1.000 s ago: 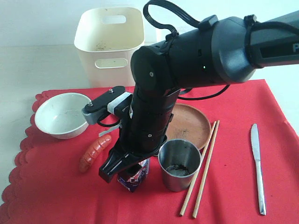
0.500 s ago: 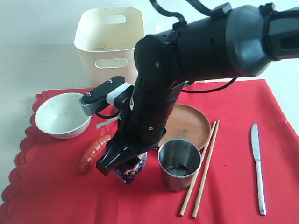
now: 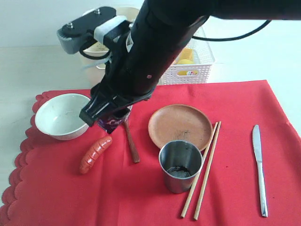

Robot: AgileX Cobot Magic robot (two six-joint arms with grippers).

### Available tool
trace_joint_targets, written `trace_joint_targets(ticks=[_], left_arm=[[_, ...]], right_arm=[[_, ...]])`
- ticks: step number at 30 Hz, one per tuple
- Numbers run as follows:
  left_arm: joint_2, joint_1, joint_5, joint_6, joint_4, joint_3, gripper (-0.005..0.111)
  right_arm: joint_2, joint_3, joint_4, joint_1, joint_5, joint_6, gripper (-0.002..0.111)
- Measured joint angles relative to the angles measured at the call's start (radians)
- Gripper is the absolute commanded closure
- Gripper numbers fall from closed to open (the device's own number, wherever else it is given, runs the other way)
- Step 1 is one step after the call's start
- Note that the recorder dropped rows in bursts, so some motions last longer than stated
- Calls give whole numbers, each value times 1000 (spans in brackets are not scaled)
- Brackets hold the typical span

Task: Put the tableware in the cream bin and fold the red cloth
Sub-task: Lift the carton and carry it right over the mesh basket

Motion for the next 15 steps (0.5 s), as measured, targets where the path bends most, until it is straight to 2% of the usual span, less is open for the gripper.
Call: trace_joint_targets(ticks=[15], left_arm=[[0,0,0,0,0,0,107]], right_arm=[[-12,-59,-272,0,-8,119,108]])
